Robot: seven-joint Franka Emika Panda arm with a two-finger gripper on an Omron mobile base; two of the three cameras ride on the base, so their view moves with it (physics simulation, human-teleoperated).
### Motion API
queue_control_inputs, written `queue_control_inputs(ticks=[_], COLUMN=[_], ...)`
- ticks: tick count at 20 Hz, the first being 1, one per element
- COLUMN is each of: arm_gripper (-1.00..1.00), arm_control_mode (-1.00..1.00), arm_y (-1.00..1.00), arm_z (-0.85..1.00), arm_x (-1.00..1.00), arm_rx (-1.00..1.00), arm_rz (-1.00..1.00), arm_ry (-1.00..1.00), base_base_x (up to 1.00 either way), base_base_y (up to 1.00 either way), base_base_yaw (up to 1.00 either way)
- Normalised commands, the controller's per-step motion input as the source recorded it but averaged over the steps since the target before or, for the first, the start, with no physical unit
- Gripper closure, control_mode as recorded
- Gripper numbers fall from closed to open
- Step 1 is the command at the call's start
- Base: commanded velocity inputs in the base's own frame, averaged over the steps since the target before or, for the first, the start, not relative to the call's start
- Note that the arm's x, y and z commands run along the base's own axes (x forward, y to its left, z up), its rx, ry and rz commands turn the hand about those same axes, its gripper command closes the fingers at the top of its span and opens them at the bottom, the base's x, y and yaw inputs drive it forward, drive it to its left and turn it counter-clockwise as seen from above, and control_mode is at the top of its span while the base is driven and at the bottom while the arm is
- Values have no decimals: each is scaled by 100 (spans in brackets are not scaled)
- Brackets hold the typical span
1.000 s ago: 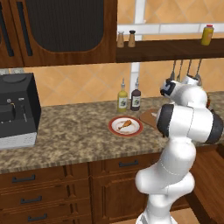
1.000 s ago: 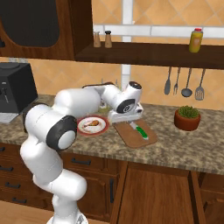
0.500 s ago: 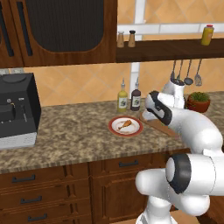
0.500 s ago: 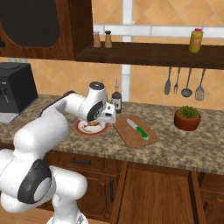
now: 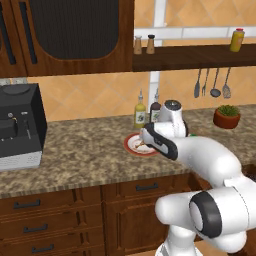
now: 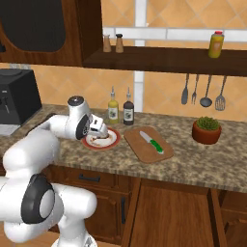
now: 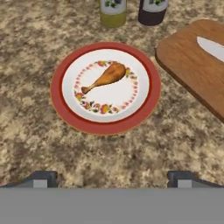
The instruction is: Pick up the knife from the drawer and place it on the cutting board. Then place the meat from the plate to the cutting board.
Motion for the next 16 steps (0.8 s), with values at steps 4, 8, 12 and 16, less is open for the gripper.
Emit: queue_control_inputs(ticks=[4, 8, 12, 16], arm_gripper=[-100, -100, -100, -100], arm_control_mode=[-100, -100, -100, -100], arm_y=[51, 28, -14, -6], arm_z=[0, -1, -10, -25], arm_x=[86, 58, 0, 41], arm_rx=[0, -1, 0, -3], arm_rz=[0, 0, -5, -11], arm_ry=[1, 6, 6, 13], base_base_x=[0, 0, 0, 0], base_base_y=[0, 0, 0, 0], base_base_yaw=[0, 0, 0, 0])
